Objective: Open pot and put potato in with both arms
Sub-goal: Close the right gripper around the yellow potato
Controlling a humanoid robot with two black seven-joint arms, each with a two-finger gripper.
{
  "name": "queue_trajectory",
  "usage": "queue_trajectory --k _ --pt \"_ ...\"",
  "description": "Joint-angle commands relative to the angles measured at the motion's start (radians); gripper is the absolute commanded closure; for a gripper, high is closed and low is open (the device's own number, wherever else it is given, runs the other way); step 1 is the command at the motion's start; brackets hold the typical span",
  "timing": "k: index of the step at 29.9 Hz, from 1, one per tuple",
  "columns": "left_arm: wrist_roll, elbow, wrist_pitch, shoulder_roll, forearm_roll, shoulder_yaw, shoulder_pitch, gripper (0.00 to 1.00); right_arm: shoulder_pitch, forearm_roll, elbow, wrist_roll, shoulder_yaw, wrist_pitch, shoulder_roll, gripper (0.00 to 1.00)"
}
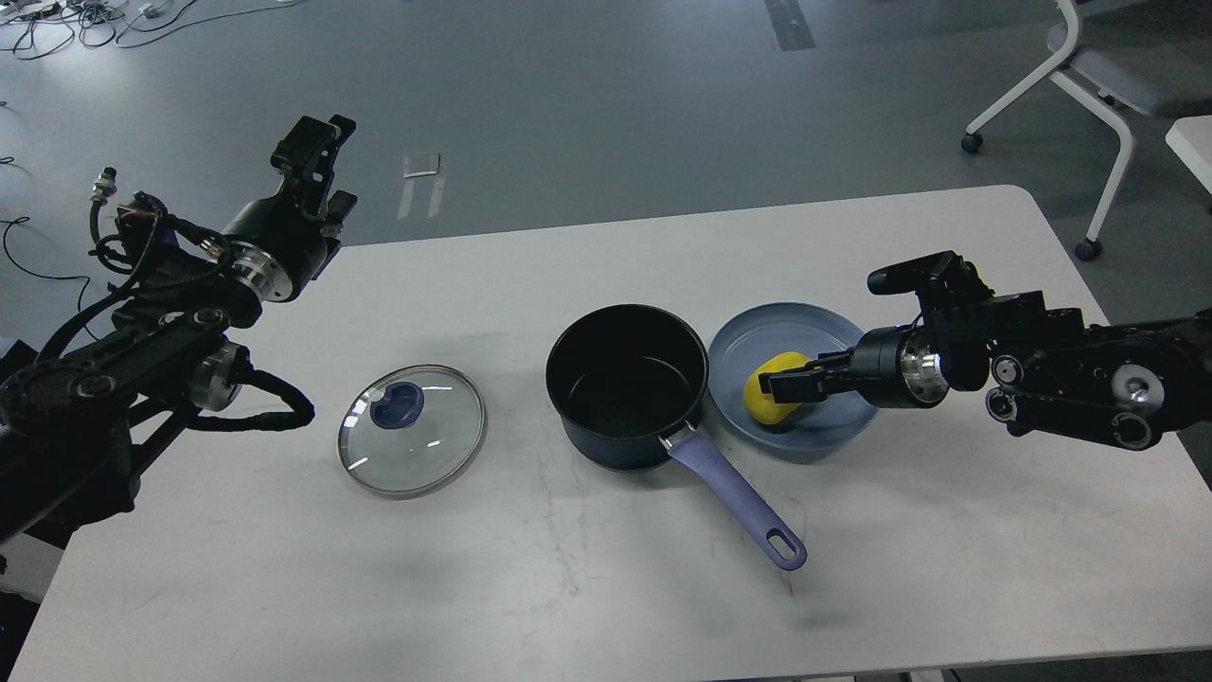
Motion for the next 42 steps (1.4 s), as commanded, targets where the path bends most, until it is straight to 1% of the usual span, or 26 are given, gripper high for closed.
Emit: queue_trajectory --k 1,6,9,11,16,27,28,29,31,32,33,37,41,42 --pt "0.000 0.000 0.001 0.000 0.000 0.000 0.005 0.02 0.002 0.000 -0.015 -0.001 -0.009 0.000 0.015 0.05" --pt "-0.002 0.000 0.001 0.000 0.000 0.000 0.016 0.02 0.000 0.000 -0.032 -0.001 -0.012 0.000 0.041 0.06" --pt "-0.017 0.000 0.001 0.000 0.000 0.000 0.024 0.02 0.000 0.000 -0.052 -0.001 -0.012 0.000 0.061 0.08" --pt "-0.025 0.000 0.001 0.000 0.006 0.000 0.030 0.02 0.000 0.000 -0.070 -0.001 -0.018 0.000 0.076 0.12" --pt "-0.026 0.000 0.001 0.002 0.008 -0.002 0.036 0.02 0.000 0.000 -0.075 -0.001 -0.026 0.000 0.087 0.21" --pt "-0.026 0.002 0.002 0.000 0.015 0.000 0.037 0.02 0.003 0.002 -0.073 0.006 -0.043 0.000 0.088 0.22" --pt "-0.026 0.002 0.005 0.000 0.015 -0.002 0.039 0.02 0.005 0.002 -0.075 0.010 -0.041 -0.001 0.088 0.29" --pt "-0.028 0.002 0.005 0.000 0.015 0.000 0.039 0.02 0.005 0.002 -0.075 0.013 -0.043 -0.003 0.088 0.34" --pt "-0.028 0.002 0.005 0.000 0.015 0.000 0.041 0.02 0.005 0.002 -0.078 0.027 -0.041 -0.007 0.088 0.50" --pt "-0.028 0.003 0.005 0.000 0.015 0.000 0.044 0.02 0.003 0.002 -0.078 0.032 -0.041 -0.011 0.088 0.53" --pt "-0.028 0.003 0.004 0.000 0.015 0.000 0.045 0.02 0.003 0.002 -0.081 0.042 -0.041 -0.012 0.088 0.60" --pt "-0.028 0.005 0.005 -0.001 0.015 0.000 0.045 0.02 0.005 0.002 -0.084 0.062 -0.038 -0.014 0.085 0.70" --pt "-0.028 0.006 0.005 -0.006 0.015 0.000 0.047 0.02 0.018 0.005 -0.081 0.067 -0.035 -0.018 0.078 0.71" --pt "-0.028 0.006 0.005 -0.006 0.017 0.000 0.045 0.02 0.021 0.005 -0.078 0.075 -0.035 -0.018 0.076 0.71"
